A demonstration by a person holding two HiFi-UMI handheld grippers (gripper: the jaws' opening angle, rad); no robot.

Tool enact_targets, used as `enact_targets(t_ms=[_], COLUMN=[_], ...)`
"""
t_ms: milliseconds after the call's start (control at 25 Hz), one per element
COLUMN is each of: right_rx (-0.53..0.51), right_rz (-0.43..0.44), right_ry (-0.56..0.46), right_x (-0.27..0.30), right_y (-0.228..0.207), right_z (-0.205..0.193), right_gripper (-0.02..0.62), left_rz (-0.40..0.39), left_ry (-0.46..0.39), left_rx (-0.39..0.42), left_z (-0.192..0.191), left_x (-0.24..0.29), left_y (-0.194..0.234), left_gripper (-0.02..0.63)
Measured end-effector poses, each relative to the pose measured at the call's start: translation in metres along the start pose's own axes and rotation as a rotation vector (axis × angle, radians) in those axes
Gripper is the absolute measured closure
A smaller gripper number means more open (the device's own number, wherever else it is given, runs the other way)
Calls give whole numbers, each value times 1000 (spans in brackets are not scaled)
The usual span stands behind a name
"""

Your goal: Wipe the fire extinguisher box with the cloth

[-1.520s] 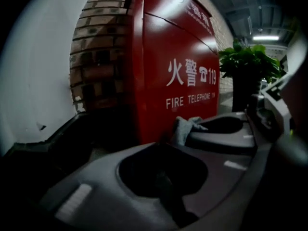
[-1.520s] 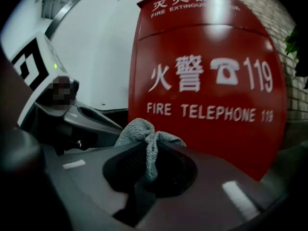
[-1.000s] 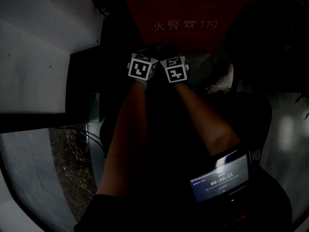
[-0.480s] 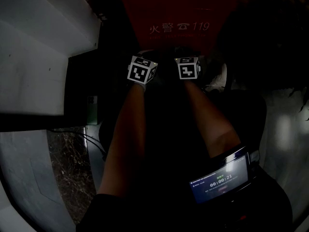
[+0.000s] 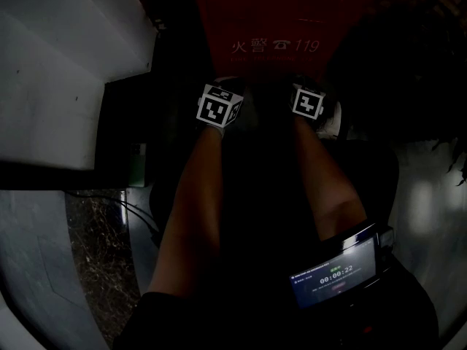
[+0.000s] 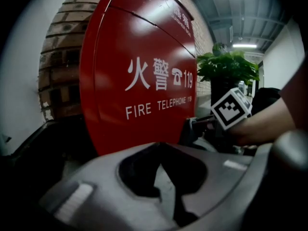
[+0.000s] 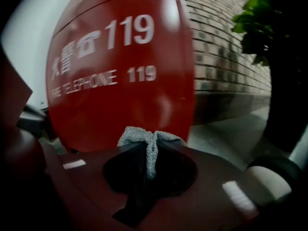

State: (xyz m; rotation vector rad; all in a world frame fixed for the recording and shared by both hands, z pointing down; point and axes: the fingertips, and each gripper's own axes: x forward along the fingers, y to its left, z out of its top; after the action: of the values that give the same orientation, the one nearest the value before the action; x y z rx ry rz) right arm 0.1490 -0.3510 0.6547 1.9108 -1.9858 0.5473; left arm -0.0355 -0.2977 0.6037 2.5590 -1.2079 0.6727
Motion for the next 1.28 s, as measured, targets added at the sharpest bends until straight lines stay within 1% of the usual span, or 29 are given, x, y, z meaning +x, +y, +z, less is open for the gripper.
enact_targets(t_ms=[80, 160, 240, 360, 400, 480, 560, 640, 720, 760, 840, 920, 960, 1040, 1120, 1200, 1280], right_rx=[55, 99, 123, 118, 104, 57, -9, -93, -207, -272, -406, -534, -596, -707, -790, -857, -934], right_rz=[-39, -64, -75, -76, -73, -51, 0, 80, 172, 219, 298, 346, 364, 406, 458, 514, 555], right_ry=[-17, -4, 9, 6, -11, -77, -166, -251, -324, -355, -417, -488, -524, -587, -627, -643, -654], right_x=[-1, -1, -2, -10, -14, -24, -37, -55, -78, -90, -116, -146, -162, -194, -224, -252, -278], right_y=[-18, -31, -37, -33, -29, -16, 5, 32, 62, 77, 103, 123, 132, 147, 158, 167, 174], right_z=[6, 4, 2, 1, 4, 21, 47, 74, 98, 109, 132, 159, 172, 198, 224, 251, 280], right_gripper=[552, 552, 552, 552, 552, 552, 552, 552, 552, 554, 554, 554, 554, 554, 554, 555, 555], left_rz=[-1, -1, -1, 9, 16, 32, 43, 36, 21, 14, 2, -21, -29, -9, 31, 70, 89], left_ry=[-3, -5, -12, -43, -56, -81, -115, -145, -160, -172, -222, -271, -287, -325, -380, -442, -502], left_rx=[1, 2, -2, -43, -59, -80, -74, -35, 13, 24, 9, -12, -1, 54, 112, 156, 180], left_z=[1, 2, 3, 7, 8, 13, 25, 40, 57, 66, 89, 115, 129, 158, 192, 228, 264], left_x=[0, -1, -1, -5, -7, -11, -15, -20, -28, -35, -52, -71, -82, -108, -140, -173, -203], left_y=[0, 0, 0, 4, 6, 10, 12, 8, 0, -3, -6, -10, -12, -12, -9, -9, -13], left_gripper=[603, 603, 603, 603, 603, 603, 603, 603, 603, 603, 603, 603, 603, 603, 604, 604, 604])
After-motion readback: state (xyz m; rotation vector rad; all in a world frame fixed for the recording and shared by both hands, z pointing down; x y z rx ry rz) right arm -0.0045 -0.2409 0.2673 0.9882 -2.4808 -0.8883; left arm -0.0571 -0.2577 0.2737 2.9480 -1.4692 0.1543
